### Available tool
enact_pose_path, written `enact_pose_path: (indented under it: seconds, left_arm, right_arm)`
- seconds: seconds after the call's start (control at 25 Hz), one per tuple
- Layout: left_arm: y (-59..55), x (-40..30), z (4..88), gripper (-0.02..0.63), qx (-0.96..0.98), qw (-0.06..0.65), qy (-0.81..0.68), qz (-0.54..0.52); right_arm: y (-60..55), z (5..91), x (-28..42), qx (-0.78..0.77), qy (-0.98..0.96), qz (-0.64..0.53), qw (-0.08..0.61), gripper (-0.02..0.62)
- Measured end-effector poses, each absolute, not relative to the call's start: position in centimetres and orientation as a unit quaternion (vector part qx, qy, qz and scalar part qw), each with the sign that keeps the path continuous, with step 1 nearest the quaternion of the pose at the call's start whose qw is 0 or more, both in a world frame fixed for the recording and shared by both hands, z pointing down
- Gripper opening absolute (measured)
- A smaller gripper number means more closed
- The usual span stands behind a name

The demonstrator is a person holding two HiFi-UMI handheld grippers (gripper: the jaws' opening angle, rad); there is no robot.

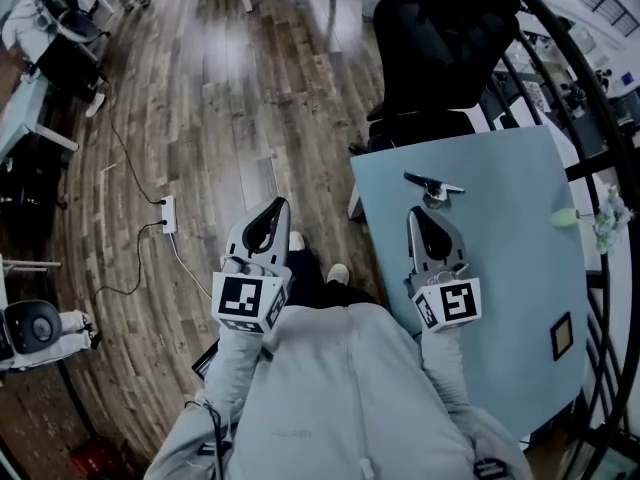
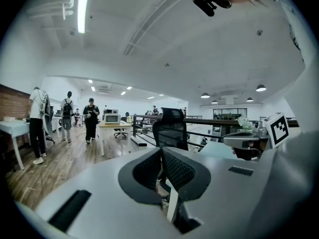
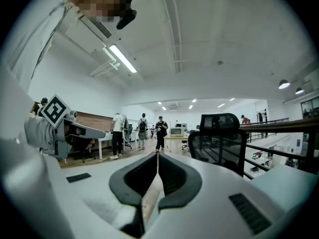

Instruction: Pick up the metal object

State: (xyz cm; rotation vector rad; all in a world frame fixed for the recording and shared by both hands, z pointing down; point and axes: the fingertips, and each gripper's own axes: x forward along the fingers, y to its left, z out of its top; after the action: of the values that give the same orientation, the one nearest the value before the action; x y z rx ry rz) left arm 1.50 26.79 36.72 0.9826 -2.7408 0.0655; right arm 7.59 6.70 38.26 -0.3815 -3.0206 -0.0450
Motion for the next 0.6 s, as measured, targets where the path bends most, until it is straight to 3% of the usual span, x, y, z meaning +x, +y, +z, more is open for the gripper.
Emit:
enact_pose_path:
  seconds: [0.6]
  left_arm:
    - [9.5,-10.5,36.9,0.029,0.548,0.101,-0.829,0.042]
  right_arm:
    - [-4.9,38.0,3.3,0.095,-0.994,-0.011,0.049,0.025]
